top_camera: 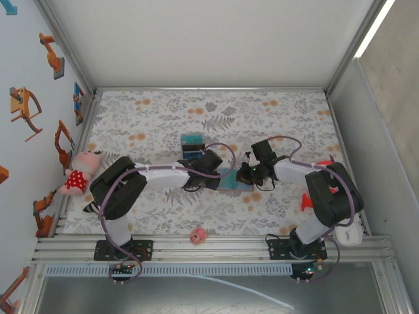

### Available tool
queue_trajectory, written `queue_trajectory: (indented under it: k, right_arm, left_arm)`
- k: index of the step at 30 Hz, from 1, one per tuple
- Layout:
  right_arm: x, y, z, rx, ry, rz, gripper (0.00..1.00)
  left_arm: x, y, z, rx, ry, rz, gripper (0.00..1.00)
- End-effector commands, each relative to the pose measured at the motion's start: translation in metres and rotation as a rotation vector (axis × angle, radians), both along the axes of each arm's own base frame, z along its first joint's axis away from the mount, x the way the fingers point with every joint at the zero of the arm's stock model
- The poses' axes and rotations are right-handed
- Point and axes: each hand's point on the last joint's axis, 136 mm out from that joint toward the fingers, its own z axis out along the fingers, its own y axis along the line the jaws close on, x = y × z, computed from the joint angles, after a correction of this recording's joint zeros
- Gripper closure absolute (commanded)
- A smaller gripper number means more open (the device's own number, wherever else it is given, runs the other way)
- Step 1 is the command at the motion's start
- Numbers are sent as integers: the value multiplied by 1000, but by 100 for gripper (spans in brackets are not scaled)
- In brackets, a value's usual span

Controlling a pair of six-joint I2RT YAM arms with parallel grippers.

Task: Take the credit cards out of the card holder

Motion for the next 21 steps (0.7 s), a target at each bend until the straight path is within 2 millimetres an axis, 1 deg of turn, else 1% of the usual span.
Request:
queue_trajectory:
  k: [1, 5, 7, 9, 11, 17, 21]
  right_arm:
    - [6, -2, 12, -19, -38, 6, 100]
    - [7, 0, 15, -9, -44, 6, 100]
    - [7, 1, 16, -5, -47, 6, 100]
    - [8, 1, 17, -2, -50, 6, 100]
    - [9, 1, 18, -1, -52, 6, 100]
    - [9, 2, 20, 3, -54, 8, 100]
    - [10, 2, 21, 2, -58, 11, 100]
  left_arm:
    - [-1, -1, 16, -8, -18, -14, 61]
    - [4, -5, 31, -33, -54, -15, 54]
    - [7, -7, 37, -37, -76, -18, 52]
    - [10, -8, 39, -34, -89, -24, 50]
    - [12, -11, 39, -26, -96, -35, 50]
    - [15, -18, 29, -1, -91, -59, 49]
    - [15, -18, 21, 31, -84, -71, 50]
